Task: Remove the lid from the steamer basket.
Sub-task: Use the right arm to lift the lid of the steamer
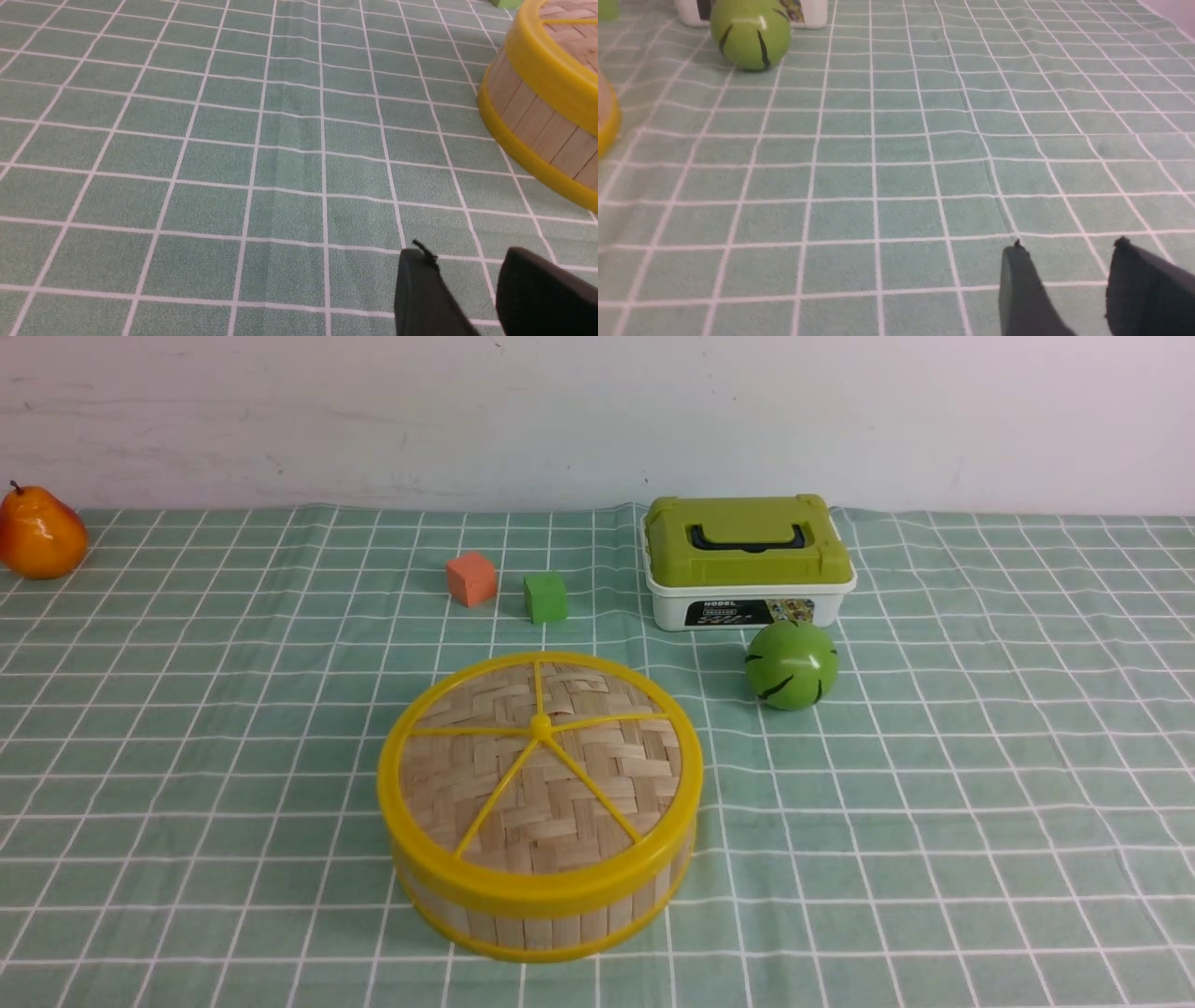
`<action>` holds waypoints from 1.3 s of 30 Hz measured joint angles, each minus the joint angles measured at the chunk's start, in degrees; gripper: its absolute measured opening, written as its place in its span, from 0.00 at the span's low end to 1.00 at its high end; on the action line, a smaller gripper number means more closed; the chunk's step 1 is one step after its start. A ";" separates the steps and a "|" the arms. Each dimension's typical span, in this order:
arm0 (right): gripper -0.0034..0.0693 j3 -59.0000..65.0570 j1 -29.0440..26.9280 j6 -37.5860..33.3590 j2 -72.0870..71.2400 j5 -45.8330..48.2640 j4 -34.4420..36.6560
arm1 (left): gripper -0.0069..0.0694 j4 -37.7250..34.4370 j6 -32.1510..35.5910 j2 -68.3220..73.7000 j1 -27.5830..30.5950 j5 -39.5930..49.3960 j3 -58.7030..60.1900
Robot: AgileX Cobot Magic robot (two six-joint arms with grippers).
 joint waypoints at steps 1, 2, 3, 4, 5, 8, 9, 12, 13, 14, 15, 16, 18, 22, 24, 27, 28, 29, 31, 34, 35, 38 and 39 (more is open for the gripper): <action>0.38 0.00 0.00 1.49 0.00 -0.48 1.36 | 0.40 0.00 0.00 0.00 0.00 0.00 0.00; 0.38 0.00 0.00 6.04 0.00 -1.71 8.24 | 0.40 0.00 0.00 0.00 0.00 0.00 0.00; 0.38 0.00 0.00 11.77 0.00 -2.60 15.69 | 0.40 0.00 0.00 0.00 0.00 0.00 0.00; 0.38 0.00 0.00 16.00 0.00 -2.84 19.98 | 0.40 0.00 0.00 0.00 0.00 0.00 0.00; 0.38 0.00 0.00 16.80 0.00 -3.00 21.00 | 0.40 0.00 0.00 0.00 0.00 0.00 0.00; 0.38 0.00 0.00 24.89 0.00 -3.87 31.06 | 0.40 0.00 0.00 0.00 0.00 0.00 0.00; 0.38 0.00 0.00 25.51 0.00 -4.99 31.37 | 0.40 0.00 0.00 0.00 0.00 0.00 0.00; 0.38 0.00 0.00 24.93 0.00 -7.08 29.74 | 0.40 0.00 0.00 0.00 0.00 0.00 0.00; 0.38 0.00 0.00 24.44 0.00 -8.67 28.68 | 0.40 0.00 0.00 0.00 0.00 0.00 0.00; 0.38 0.00 0.00 24.44 0.00 -8.89 28.55 | 0.40 0.00 0.00 0.00 0.00 0.00 0.00; 0.38 0.00 0.00 23.79 0.00 -9.95 27.64 | 0.40 0.00 0.00 0.00 0.00 0.00 0.00; 0.38 0.00 0.00 22.63 0.00 -10.53 26.48 | 0.40 0.00 0.00 0.00 0.00 0.00 0.00; 0.38 0.00 0.00 20.64 0.00 -10.50 24.69 | 0.40 0.00 0.00 0.00 0.00 0.00 0.00; 0.29 -7.12 0.00 12.46 1.47 -0.87 18.34 | 0.40 0.00 0.00 0.00 0.00 0.00 0.00; 0.15 -17.21 0.00 5.66 7.62 8.64 12.78 | 0.40 0.00 0.00 0.00 0.00 0.00 0.00; 0.04 -31.47 0.00 -2.49 18.12 20.01 8.38 | 0.40 0.00 0.00 0.00 0.00 0.00 0.00; 0.03 -35.10 0.00 -5.15 21.28 23.62 8.05 | 0.40 0.00 0.00 0.00 0.00 0.00 0.00; 0.02 -39.41 0.00 -8.67 25.26 26.89 8.05 | 0.40 0.00 0.00 0.00 0.00 0.00 0.00; 0.02 -46.29 0.00 -15.33 33.02 31.51 9.58 | 0.40 0.00 0.00 0.00 0.00 0.00 0.00; 0.02 -54.71 0.00 -25.85 42.56 38.19 15.98 | 0.40 0.00 0.00 0.00 0.00 0.00 0.00; 0.02 -57.24 0.05 -29.39 46.08 39.96 19.17 | 0.40 0.00 0.00 0.00 0.00 0.00 0.00; 0.04 -63.40 1.50 -37.67 56.13 43.67 27.30 | 0.40 0.00 0.00 0.00 0.00 0.00 0.00; 0.04 -65.75 3.01 -39.73 59.35 44.50 28.81 | 0.40 0.00 0.00 0.00 0.00 0.00 0.00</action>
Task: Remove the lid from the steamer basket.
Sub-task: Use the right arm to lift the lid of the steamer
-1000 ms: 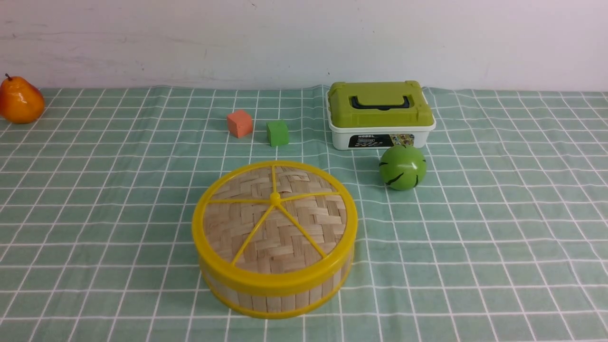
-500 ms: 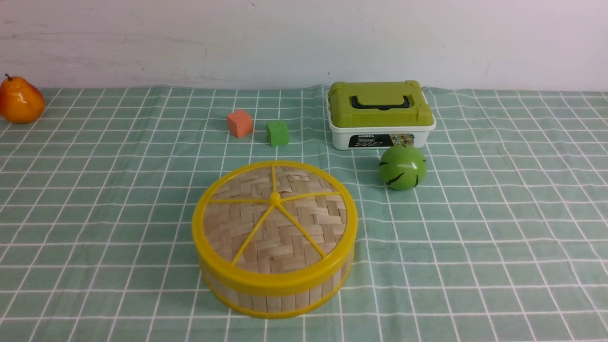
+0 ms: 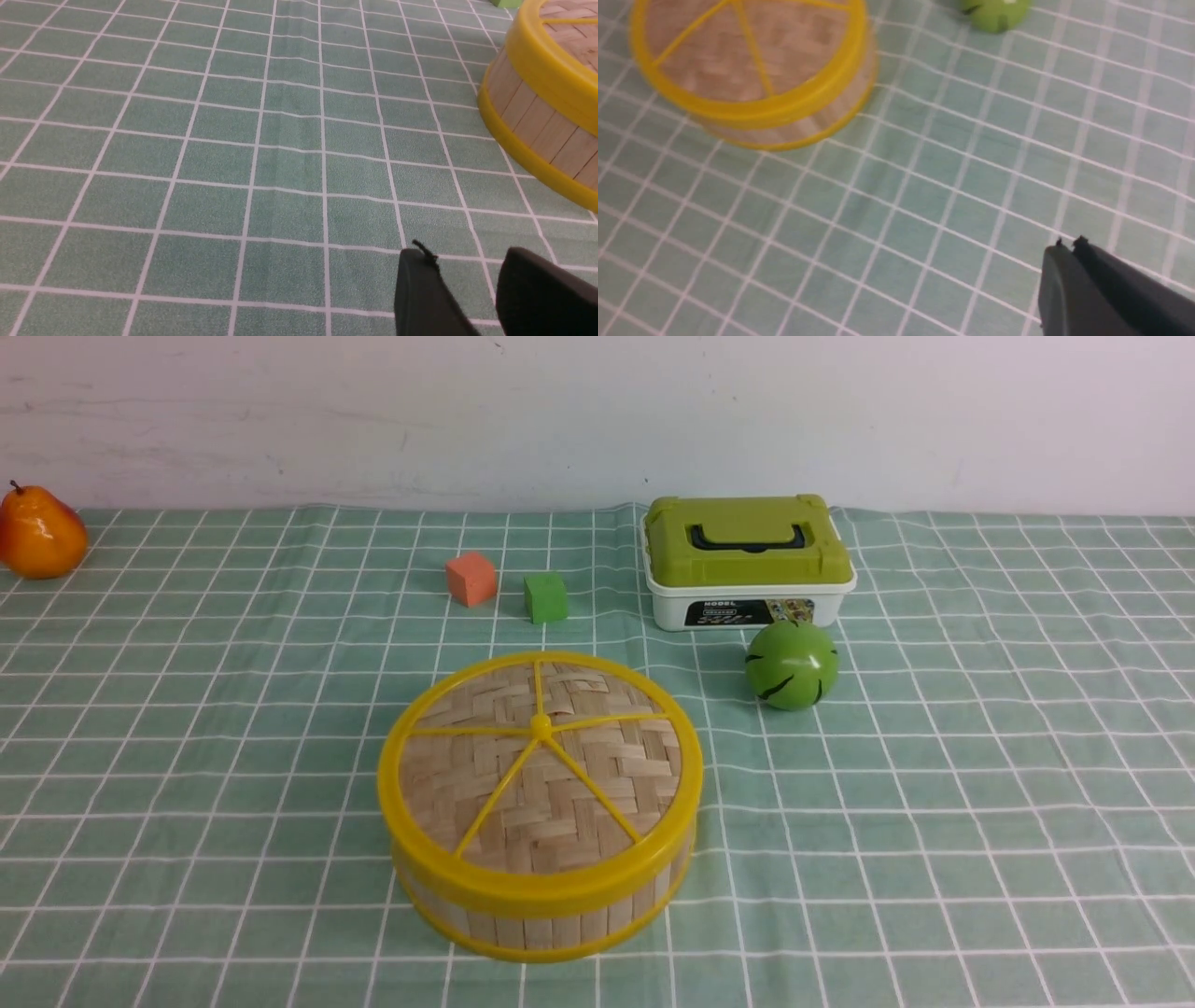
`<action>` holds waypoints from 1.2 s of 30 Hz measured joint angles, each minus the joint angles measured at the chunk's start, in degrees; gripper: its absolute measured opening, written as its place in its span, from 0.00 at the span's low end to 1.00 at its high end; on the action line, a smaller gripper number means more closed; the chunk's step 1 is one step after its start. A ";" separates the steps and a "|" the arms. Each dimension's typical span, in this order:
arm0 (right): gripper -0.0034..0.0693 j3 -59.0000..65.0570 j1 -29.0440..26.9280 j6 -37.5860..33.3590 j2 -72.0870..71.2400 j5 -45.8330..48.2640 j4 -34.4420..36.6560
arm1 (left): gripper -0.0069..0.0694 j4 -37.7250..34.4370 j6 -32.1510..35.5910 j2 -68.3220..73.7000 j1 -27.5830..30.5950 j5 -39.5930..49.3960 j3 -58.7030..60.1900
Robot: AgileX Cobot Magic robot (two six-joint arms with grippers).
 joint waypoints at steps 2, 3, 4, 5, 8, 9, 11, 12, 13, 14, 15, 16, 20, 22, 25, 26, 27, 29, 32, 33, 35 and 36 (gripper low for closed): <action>0.04 -3.54 3.14 -1.33 5.49 0.40 0.85 | 0.40 0.00 0.00 0.00 0.00 0.00 0.00; 0.04 -4.75 4.36 -1.38 7.85 0.47 0.66 | 0.40 0.00 0.00 0.00 0.00 0.00 0.00; 0.04 -7.70 7.50 -1.32 11.81 0.47 -0.55 | 0.40 0.00 0.00 0.00 0.00 0.00 0.00; 0.04 -9.91 9.97 -0.84 14.04 0.47 -1.63 | 0.40 0.00 0.00 0.00 0.00 0.00 0.00; 0.05 -15.95 16.51 1.54 21.74 0.47 -6.16 | 0.40 0.00 0.00 0.00 0.00 0.00 0.00; 0.05 -19.52 19.67 3.16 25.00 0.59 -8.59 | 0.40 0.00 0.00 0.00 0.00 0.00 0.00; 0.06 -23.23 22.80 4.72 29.33 1.05 -10.63 | 0.40 0.00 0.00 0.00 0.00 0.00 0.00; 0.06 -25.44 23.81 5.41 30.94 1.55 -11.15 | 0.40 0.00 0.00 0.00 0.00 0.00 0.00; 0.07 -28.25 25.61 6.05 34.10 2.10 -11.81 | 0.40 0.00 0.00 0.00 0.00 0.00 0.00; 0.09 -31.70 26.94 6.69 36.68 2.50 -12.08 | 0.40 0.00 0.00 0.00 0.00 0.00 0.00; 0.09 -32.27 27.18 6.70 37.69 2.70 -12.07 | 0.40 0.00 0.00 0.00 0.00 0.00 0.00; 0.12 -36.27 28.76 7.07 41.18 3.29 -12.07 | 0.40 0.00 0.00 0.00 0.00 0.00 0.00; 0.26 -46.56 32.09 7.26 50.16 3.94 -12.19 | 0.40 0.00 0.00 0.00 0.00 0.00 0.00; 0.37 -50.90 33.14 7.26 54.91 4.01 -12.22 | 0.40 0.00 0.00 0.00 0.00 0.00 0.00; 0.52 -56.13 34.10 7.61 60.50 4.00 -12.27 | 0.40 0.00 0.00 0.00 0.00 0.00 0.00; 0.55 -57.43 34.25 8.20 61.79 3.77 -12.27 | 0.40 0.00 0.00 0.00 0.00 0.00 0.00; 0.56 -57.68 34.25 8.34 62.38 3.61 -12.27 | 0.40 0.00 0.00 0.00 0.00 0.00 0.00; 0.62 -59.72 34.32 9.81 65.21 2.49 -12.67 | 0.40 0.00 0.00 0.00 0.00 0.00 0.00; 0.64 -60.37 34.32 10.99 67.31 1.51 -13.67 | 0.40 0.00 0.00 0.00 0.00 0.00 0.00; 0.63 -60.50 34.32 11.53 68.24 1.46 -14.36 | 0.40 0.00 0.00 0.00 0.00 0.00 0.00; 0.61 -60.50 34.32 11.77 69.33 1.46 -14.93 | 0.40 0.00 0.00 0.00 0.00 0.00 0.00; 0.60 -60.50 34.32 11.77 69.87 1.38 -15.11 | 0.40 0.00 0.00 0.00 0.00 0.00 0.00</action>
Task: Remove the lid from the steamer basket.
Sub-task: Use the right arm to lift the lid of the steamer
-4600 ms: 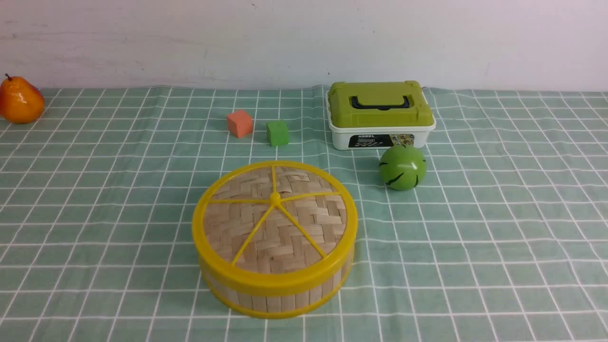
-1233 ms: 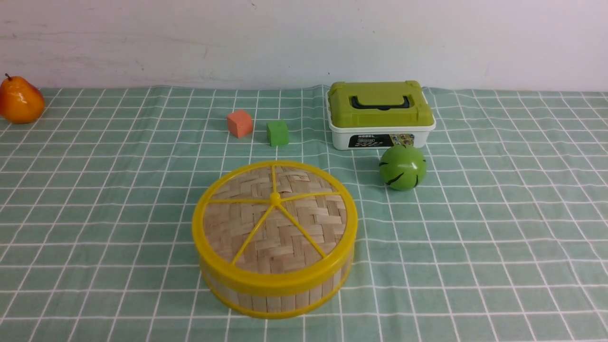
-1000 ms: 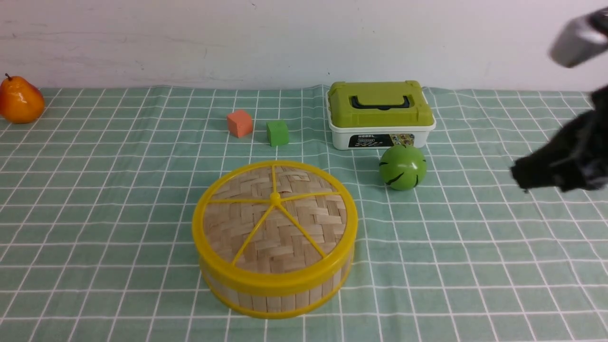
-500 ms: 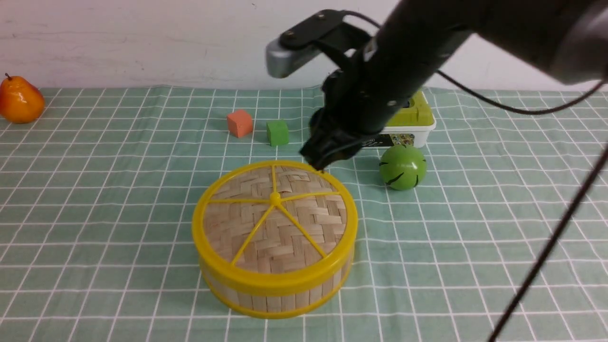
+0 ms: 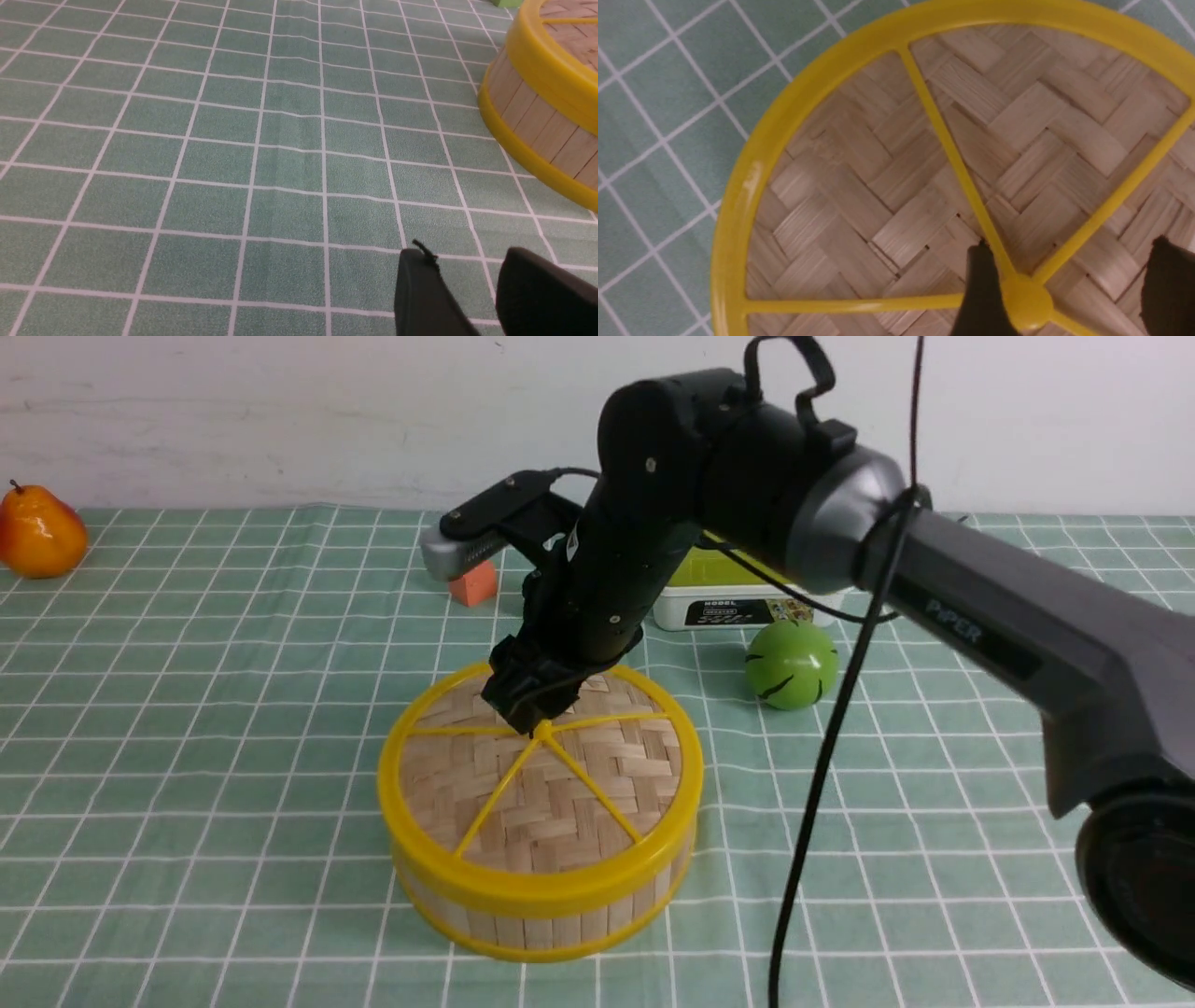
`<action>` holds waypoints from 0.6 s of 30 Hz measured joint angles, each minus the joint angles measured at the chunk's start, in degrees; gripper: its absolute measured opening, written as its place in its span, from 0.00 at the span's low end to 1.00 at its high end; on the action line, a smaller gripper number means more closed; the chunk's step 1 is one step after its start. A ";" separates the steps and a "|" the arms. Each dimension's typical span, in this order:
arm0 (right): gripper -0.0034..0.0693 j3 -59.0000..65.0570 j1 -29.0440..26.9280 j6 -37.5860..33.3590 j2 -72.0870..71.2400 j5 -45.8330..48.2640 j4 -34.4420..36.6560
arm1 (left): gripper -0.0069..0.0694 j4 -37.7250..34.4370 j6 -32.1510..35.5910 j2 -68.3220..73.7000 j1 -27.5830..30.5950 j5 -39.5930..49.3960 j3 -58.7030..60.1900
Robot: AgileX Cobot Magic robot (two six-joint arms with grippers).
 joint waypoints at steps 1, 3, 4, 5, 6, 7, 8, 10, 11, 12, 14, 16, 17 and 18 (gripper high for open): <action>0.58 0.00 0.00 0.05 0.35 -0.05 -0.02 | 0.40 0.00 0.00 0.00 0.00 0.00 0.00; 0.53 0.00 0.00 0.02 0.79 -0.15 -0.02 | 0.40 0.00 0.00 0.00 0.00 0.00 0.00; 0.50 0.00 0.00 0.07 0.85 -0.40 0.14 | 0.40 0.00 0.00 0.00 0.00 0.00 0.00; 0.47 0.00 0.01 0.07 0.85 -0.46 0.14 | 0.40 0.00 0.00 0.00 0.00 0.00 0.00; 0.46 0.00 0.01 0.07 0.85 -0.46 0.14 | 0.40 0.00 0.00 0.00 0.00 0.00 0.00; 0.39 0.00 0.06 0.07 0.89 -0.39 0.50 | 0.40 0.00 0.00 0.00 0.00 0.00 0.00; 0.38 0.00 0.06 0.07 0.89 -0.38 0.53 | 0.40 0.00 0.00 0.00 0.00 0.00 0.00; 0.27 0.00 0.18 0.07 0.89 -0.10 0.94 | 0.40 0.00 0.00 0.00 0.00 0.00 0.00; 0.17 -0.07 0.34 0.25 0.89 0.14 0.96 | 0.40 0.00 0.00 0.00 0.00 0.00 0.00; 0.15 -0.11 0.34 0.50 0.89 0.20 0.96 | 0.40 0.00 0.00 0.00 0.00 0.00 0.00; 0.16 -0.26 0.34 0.95 0.82 0.45 0.88 | 0.40 0.00 0.00 0.00 0.00 0.00 0.00; 0.16 -0.32 0.34 1.12 0.08 1.49 0.45 | 0.40 0.00 0.00 0.00 0.00 0.00 0.00; 0.16 -0.37 0.16 1.17 -0.56 2.43 0.21 | 0.40 0.00 0.00 0.00 0.00 0.00 0.00; 0.16 -0.59 -0.08 1.17 -1.32 3.27 -0.07 | 0.40 0.00 0.00 0.00 0.00 0.00 0.00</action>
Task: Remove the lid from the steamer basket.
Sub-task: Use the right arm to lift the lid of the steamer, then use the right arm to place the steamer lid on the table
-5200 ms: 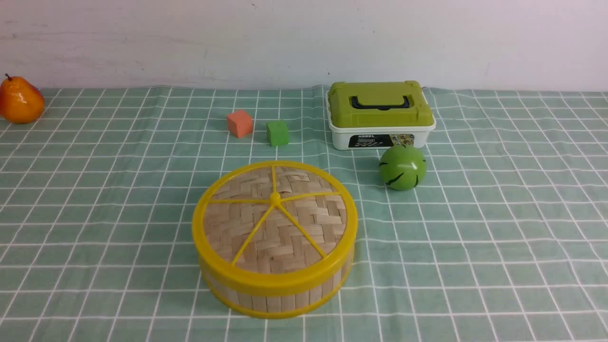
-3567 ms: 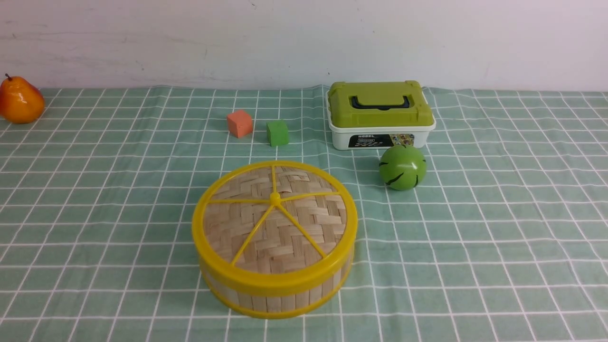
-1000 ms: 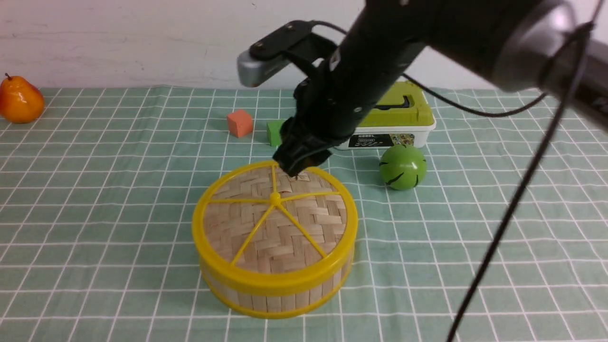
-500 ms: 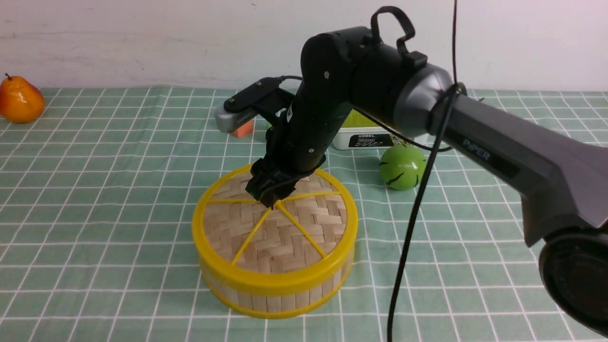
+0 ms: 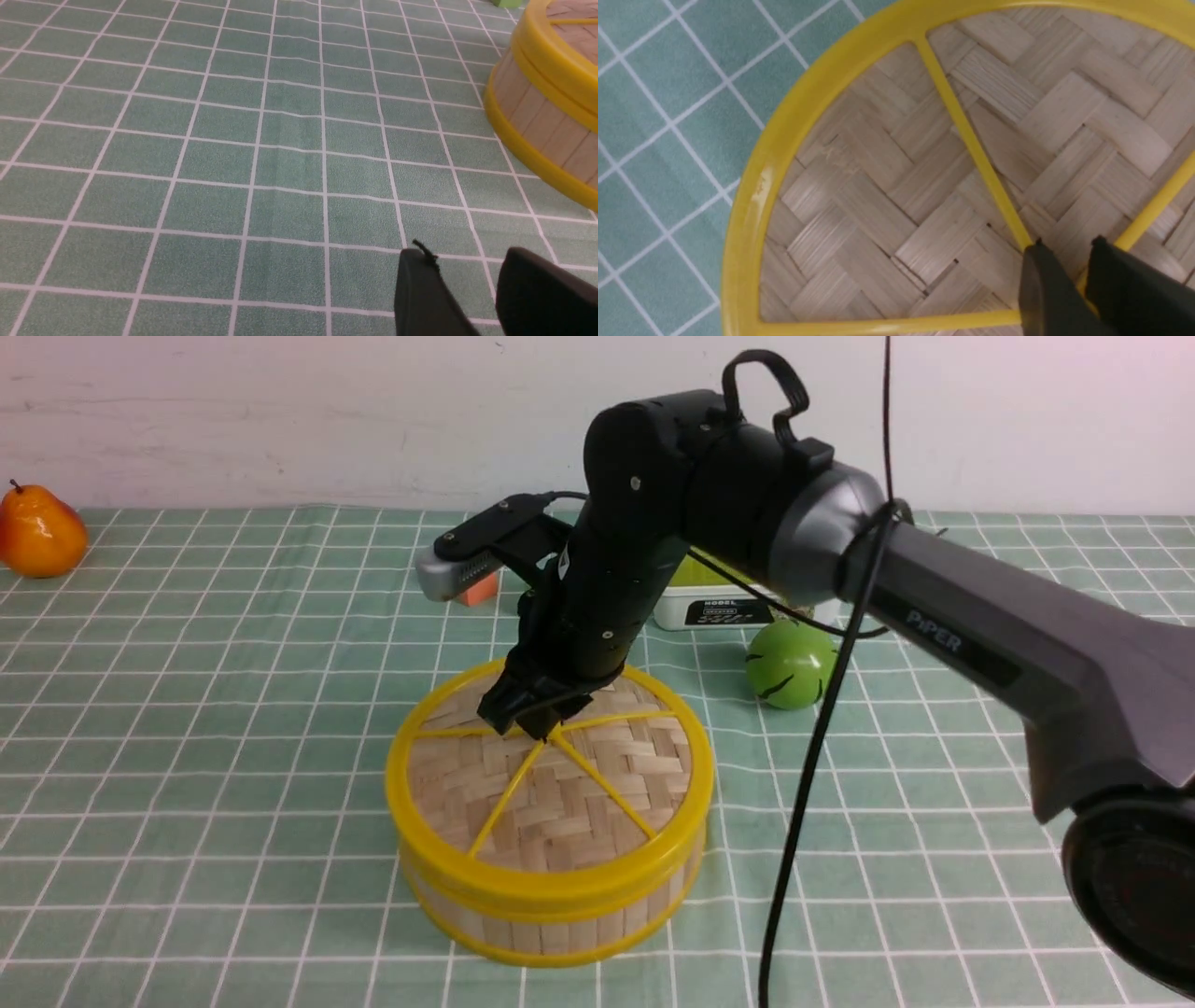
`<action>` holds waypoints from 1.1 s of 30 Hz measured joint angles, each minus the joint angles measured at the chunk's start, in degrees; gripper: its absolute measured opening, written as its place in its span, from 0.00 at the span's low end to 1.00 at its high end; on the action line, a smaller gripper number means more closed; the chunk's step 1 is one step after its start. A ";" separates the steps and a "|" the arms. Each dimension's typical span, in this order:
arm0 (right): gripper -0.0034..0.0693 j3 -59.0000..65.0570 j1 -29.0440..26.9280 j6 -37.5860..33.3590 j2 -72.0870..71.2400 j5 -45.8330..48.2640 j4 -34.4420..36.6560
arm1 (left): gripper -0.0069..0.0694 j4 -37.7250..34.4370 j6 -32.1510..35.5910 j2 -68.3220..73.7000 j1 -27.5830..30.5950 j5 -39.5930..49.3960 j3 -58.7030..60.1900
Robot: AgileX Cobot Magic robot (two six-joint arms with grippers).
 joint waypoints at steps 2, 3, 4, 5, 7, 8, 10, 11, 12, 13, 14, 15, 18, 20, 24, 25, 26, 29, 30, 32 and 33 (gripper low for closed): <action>0.16 -0.71 -1.05 0.13 -2.97 2.35 -0.06 | 0.40 0.00 0.00 0.00 0.00 0.00 0.00; 0.16 -0.77 -1.19 0.13 -3.76 2.74 -0.05 | 0.40 0.00 0.00 0.00 0.00 0.00 0.00; 0.16 -1.15 -2.41 -0.22 -6.81 3.99 -0.27 | 0.40 0.00 0.00 0.00 0.00 0.00 0.00; 0.16 -1.37 -3.31 -0.60 -9.13 4.36 -0.31 | 0.40 0.00 0.00 0.00 0.00 0.00 0.00; 0.16 -1.23 -4.86 -1.28 -12.88 4.53 -0.52 | 0.40 0.00 0.00 0.00 0.00 0.00 0.00; 0.16 -0.62 -5.97 -1.54 -15.28 4.53 -0.52 | 0.40 0.00 0.00 0.00 0.00 0.00 0.00; 0.16 2.28 -8.48 -1.72 -20.11 4.59 -0.52 | 0.40 0.00 0.00 0.00 0.00 0.00 0.00; 0.16 4.59 -9.96 -1.72 -22.49 4.65 -0.47 | 0.40 0.00 0.00 0.00 0.00 0.00 0.00; 0.16 6.82 -11.25 -1.74 -24.84 4.71 -0.47 | 0.40 0.00 0.00 0.00 0.00 0.00 0.00; 0.16 11.47 -13.66 -1.79 -27.93 4.69 -0.56 | 0.40 0.00 0.00 0.00 0.00 0.00 0.00; 0.16 12.94 -14.39 -1.79 -28.35 4.69 -0.54 | 0.40 0.00 0.00 0.00 0.00 0.00 0.00; 0.16 16.09 -15.88 -1.79 -29.97 4.69 -0.59 | 0.40 0.00 0.00 0.00 0.00 0.00 0.00; 0.16 28.13 -20.84 -1.79 -34.40 2.63 -0.85 | 0.40 0.00 0.00 0.00 0.00 0.00 0.00; 0.16 35.55 -23.34 -1.79 -35.77 -2.31 -0.92 | 0.40 0.00 0.00 0.00 0.00 0.00 0.00; 0.16 49.06 -25.97 -1.79 -35.10 -15.52 -0.76 | 0.40 0.00 0.00 0.00 0.00 0.00 0.00; 0.16 51.59 -26.13 -1.79 -34.51 -18.65 -0.74 | 0.40 0.00 0.00 0.00 0.00 0.00 0.00; 0.16 53.33 -26.24 -1.79 -33.78 -20.92 -0.61 | 0.40 0.00 0.00 0.00 0.00 0.00 0.00; 0.16 57.72 -26.24 -1.79 -30.98 -28.48 -0.41 | 0.40 0.00 0.00 0.00 0.00 0.00 0.00; 0.16 58.12 -26.24 -1.79 -29.90 -30.08 -0.33 | 0.40 0.00 0.00 0.00 0.00 0.00 0.00; 0.16 58.27 -26.24 -1.79 -28.52 -31.71 0.00 | 0.40 0.00 0.00 0.00 0.00 0.00 0.00; 0.16 58.27 -26.24 -1.79 -27.75 -32.28 0.16 | 0.40 0.00 0.00 0.00 0.00 0.00 0.00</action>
